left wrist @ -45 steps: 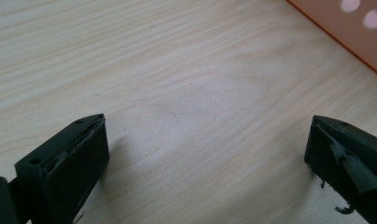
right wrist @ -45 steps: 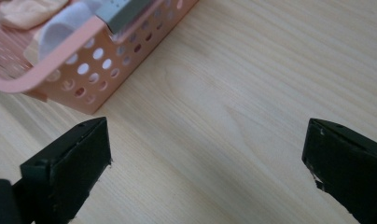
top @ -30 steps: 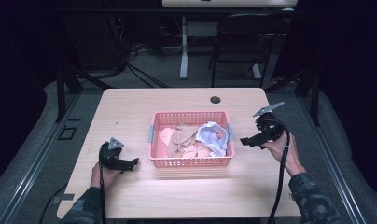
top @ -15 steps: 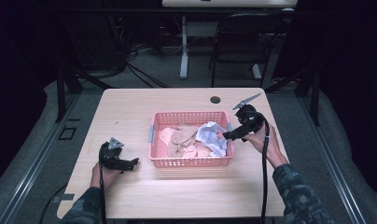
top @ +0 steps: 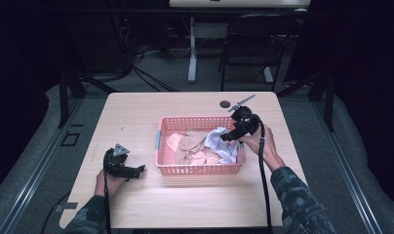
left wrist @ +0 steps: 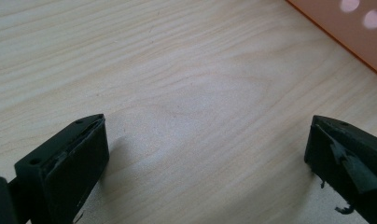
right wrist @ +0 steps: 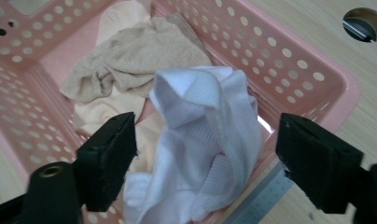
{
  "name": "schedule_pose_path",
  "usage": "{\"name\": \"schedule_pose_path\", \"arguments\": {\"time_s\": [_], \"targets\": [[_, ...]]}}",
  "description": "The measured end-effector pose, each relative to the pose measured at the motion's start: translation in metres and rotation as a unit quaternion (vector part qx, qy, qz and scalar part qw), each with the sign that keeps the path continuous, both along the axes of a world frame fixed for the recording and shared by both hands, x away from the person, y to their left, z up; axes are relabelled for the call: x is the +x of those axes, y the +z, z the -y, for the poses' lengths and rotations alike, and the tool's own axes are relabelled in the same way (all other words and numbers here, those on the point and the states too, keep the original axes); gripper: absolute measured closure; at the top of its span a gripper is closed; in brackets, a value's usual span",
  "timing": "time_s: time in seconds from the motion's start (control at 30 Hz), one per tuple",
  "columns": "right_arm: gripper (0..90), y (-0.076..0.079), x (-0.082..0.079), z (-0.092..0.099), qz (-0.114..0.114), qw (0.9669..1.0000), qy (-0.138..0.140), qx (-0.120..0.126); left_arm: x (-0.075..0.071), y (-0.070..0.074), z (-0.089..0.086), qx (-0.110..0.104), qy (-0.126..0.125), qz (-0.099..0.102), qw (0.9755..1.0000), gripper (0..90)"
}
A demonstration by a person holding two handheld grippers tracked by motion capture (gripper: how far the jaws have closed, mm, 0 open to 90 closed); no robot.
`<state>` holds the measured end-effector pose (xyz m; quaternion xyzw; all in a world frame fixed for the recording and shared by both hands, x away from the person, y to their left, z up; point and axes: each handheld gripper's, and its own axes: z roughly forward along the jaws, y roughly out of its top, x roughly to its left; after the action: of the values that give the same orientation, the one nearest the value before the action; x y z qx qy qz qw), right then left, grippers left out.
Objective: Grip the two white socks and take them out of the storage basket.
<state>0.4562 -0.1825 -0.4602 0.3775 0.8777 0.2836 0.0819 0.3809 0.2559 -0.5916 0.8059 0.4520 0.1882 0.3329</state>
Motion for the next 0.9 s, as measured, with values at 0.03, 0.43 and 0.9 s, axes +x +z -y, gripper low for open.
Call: {"name": "schedule_pose_path", "arguments": {"time_s": [0.03, 0.43, 0.9], "targets": [[33.9, -0.004, 0.004, -0.004, -0.002, 1.0000, -0.009, -0.004, 0.000, 0.000, 0.000, -0.001, -0.001, 0.000, 1.0000, 0.0], [76.0, -0.018, 0.013, -0.015, -0.010, 0.9989, -0.043, -0.013, 0.000, 0.000, 0.000, -0.002, -0.001, 0.001, 1.0000, 0.0], [87.4, 0.003, 0.004, -0.006, 0.044, 0.9975, -0.052, 0.021, 0.000, 0.000, 0.000, 0.000, 0.000, 0.001, 1.0000, 0.0]]}}
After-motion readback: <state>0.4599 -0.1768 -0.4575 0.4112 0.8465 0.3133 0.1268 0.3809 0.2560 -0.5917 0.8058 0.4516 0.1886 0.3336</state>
